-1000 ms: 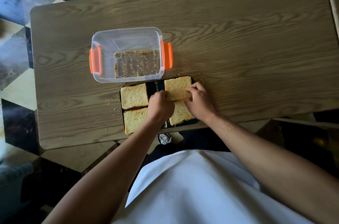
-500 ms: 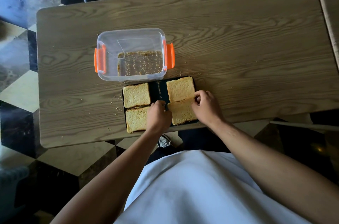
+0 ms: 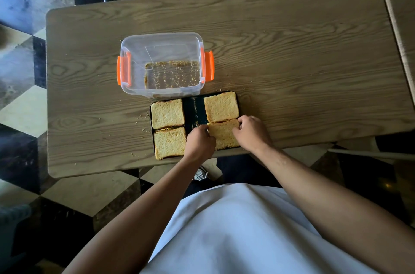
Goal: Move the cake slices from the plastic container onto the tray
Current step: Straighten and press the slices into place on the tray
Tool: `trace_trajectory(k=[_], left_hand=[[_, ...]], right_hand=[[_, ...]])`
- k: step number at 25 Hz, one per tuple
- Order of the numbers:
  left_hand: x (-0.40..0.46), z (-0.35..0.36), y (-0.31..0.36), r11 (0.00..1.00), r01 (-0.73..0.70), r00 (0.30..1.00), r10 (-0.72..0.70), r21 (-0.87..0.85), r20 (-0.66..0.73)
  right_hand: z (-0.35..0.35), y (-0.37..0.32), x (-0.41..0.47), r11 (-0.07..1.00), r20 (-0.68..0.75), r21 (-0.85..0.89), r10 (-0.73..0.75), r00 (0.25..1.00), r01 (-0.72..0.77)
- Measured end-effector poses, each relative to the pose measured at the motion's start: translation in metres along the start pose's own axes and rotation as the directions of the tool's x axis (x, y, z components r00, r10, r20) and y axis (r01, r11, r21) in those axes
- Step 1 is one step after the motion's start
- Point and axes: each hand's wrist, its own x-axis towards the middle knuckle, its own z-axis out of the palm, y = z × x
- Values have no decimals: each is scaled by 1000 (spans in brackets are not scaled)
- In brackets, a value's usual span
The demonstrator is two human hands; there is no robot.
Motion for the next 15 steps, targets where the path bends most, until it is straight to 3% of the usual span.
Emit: trace_trajectory(k=[9,15], left_hand=[[9,-1,2,999,54,998,-54,-2,44],[28,-17,7,982,54,992,-74,-180,-106]], right_hand=[[5,-10,-11,998,60,40,-50,997,47],[-4,-4,-8,995,9,38,-96,995,96]])
